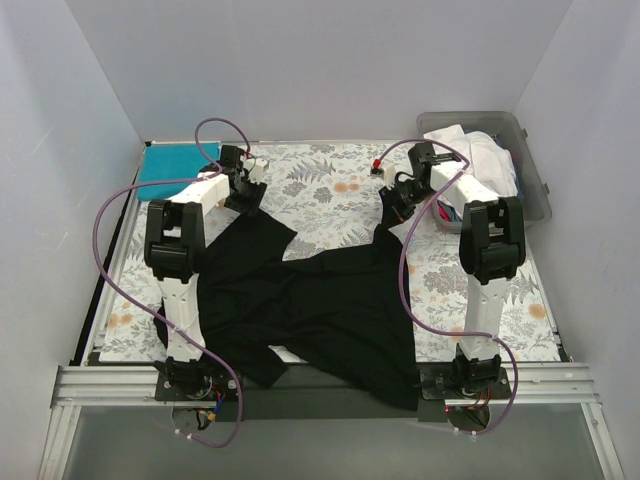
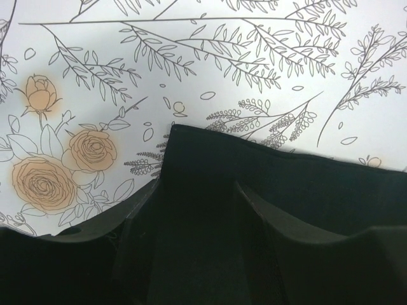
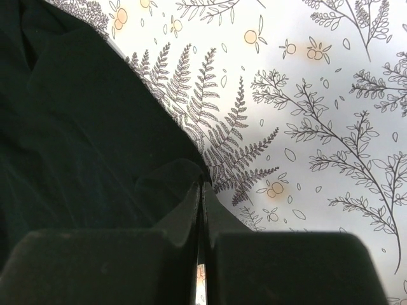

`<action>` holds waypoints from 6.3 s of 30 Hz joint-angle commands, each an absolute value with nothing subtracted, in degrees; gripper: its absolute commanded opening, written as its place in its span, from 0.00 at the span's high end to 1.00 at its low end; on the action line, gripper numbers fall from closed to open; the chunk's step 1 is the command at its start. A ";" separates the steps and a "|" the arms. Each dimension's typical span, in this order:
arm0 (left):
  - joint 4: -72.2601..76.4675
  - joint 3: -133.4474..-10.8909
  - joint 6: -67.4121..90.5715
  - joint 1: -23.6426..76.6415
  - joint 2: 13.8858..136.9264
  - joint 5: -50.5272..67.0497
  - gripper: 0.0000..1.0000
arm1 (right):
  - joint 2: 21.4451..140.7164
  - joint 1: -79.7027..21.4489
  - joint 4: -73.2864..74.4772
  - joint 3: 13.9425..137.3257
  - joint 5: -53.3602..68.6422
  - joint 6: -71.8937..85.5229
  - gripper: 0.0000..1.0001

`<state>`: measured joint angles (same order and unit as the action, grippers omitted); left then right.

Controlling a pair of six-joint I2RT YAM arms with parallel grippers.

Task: Fold and stack the t-shirts
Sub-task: Flatten the tshirt out, then fold the tshirt

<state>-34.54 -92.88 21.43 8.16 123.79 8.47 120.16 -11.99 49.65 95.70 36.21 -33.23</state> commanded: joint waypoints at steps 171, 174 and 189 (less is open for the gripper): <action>-43.95 -58.01 28.29 -6.06 76.71 11.43 0.60 | 115.13 -11.51 32.87 98.00 25.59 -43.33 0.53; -42.45 -59.23 30.57 -6.24 80.92 9.85 0.61 | 118.64 -12.83 33.05 98.70 21.98 -43.33 0.58; -36.83 -64.86 29.36 -7.56 102.63 4.66 0.67 | 124.28 -13.71 34.27 94.58 13.80 -44.82 0.61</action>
